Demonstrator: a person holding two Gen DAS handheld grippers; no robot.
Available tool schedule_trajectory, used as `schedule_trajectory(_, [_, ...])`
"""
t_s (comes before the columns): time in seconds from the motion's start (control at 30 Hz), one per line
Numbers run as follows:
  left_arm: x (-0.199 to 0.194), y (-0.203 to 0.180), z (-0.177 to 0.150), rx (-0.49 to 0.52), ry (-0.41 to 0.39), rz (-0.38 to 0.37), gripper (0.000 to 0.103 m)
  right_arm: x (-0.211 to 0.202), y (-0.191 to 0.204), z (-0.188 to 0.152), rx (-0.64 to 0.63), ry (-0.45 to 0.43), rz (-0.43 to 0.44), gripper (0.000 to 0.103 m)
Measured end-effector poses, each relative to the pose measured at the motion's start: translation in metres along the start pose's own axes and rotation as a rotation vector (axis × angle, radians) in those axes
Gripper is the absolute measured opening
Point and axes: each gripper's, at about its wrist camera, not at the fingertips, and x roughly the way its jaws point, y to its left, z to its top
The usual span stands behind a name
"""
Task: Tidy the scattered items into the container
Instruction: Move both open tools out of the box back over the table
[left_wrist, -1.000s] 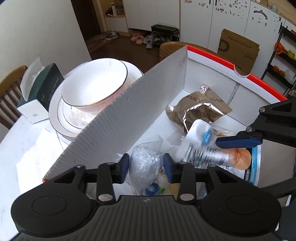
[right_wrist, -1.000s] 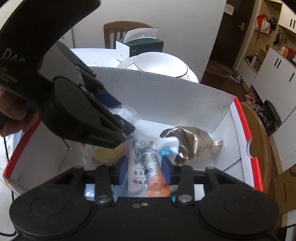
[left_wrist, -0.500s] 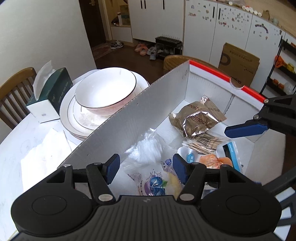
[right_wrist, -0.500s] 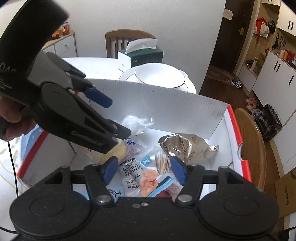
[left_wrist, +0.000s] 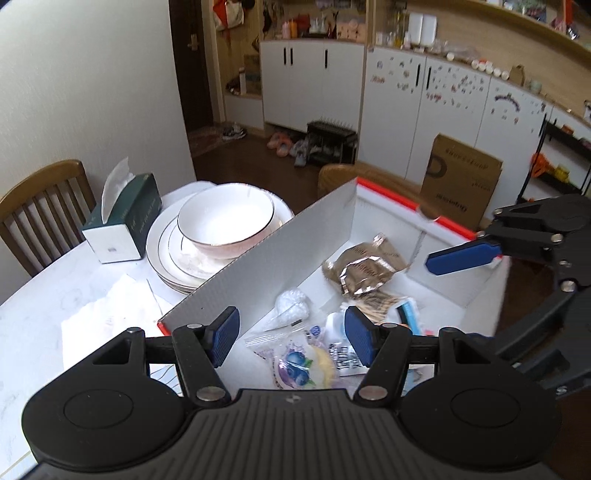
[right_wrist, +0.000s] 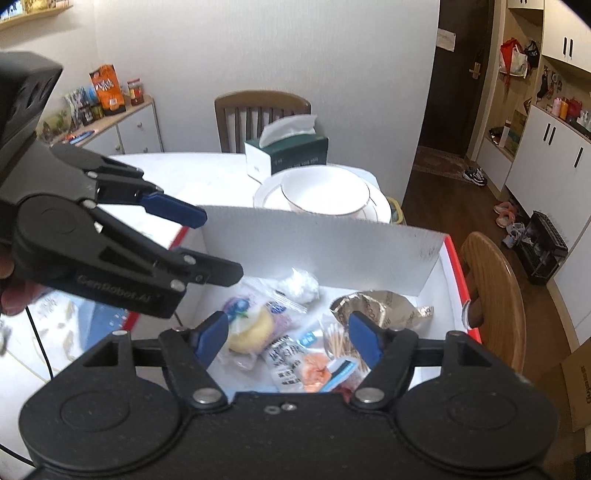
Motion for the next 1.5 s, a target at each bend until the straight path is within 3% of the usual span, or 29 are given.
schedule_trajectory(0.4, [-0.059,0.001,-0.019,-0.001,-0.103,-0.044,0.062,-0.025,0.032,0.004,0.029,-0.037,-0.017,0.075])
schedule_trajectory(0.7, [-0.098,0.02,-0.046,-0.012,-0.143,-0.046,0.062,-0.037,0.072,0.0,0.051,-0.073,-0.006,0.085])
schedule_trajectory(0.8, [-0.113,0.028,-0.06,-0.02,-0.161,-0.029,0.068,-0.039,0.089,-0.001,0.057,-0.081,-0.004,0.087])
schedule_trajectory(0.97, [-0.141,0.054,-0.083,-0.063,-0.19,0.001,0.081,-0.038,0.121,-0.001,0.076,-0.092,-0.006,0.089])
schedule_trajectory(1.5, [-0.215,0.158,-0.17,-0.236,-0.146,0.034,0.084,-0.021,0.244,-0.005,0.019,-0.07,0.066,0.092])
